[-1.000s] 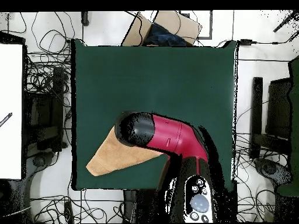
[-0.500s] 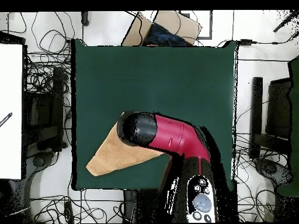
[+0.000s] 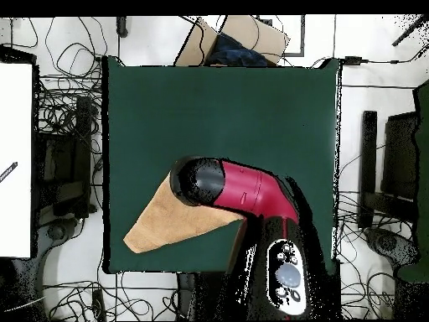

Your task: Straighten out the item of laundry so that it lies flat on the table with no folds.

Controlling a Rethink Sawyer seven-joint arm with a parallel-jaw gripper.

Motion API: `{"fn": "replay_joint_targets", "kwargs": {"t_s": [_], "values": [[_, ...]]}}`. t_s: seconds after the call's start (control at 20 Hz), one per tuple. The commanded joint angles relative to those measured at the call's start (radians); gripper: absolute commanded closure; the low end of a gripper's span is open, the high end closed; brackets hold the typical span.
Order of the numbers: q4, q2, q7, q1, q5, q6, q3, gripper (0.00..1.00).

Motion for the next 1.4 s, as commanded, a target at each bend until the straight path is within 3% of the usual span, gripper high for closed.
{"fn": "replay_joint_targets", "kwargs": {"t_s": [0.05, 0.25, 0.6, 1.05, 1.25, 1.4], "values": [[-0.037, 0.106, -0.036, -0.035, -0.079, -0.134, 0.142, 0.00], [-0.039, 0.119, -0.018, -0.042, -0.097, -0.168, 0.152, 0.00], [-0.075, 0.058, -0.081, -0.026, -0.112, -0.013, 0.191, 0.00], [-0.054, 0.006, -0.055, -0.011, -0.123, 0.013, 0.213, 0.00], [-0.083, 0.026, -0.036, -0.003, -0.120, 0.031, 0.216, 0.00], [-0.139, 0.057, -0.002, 0.030, -0.149, 0.049, 0.165, 0.00]]}}
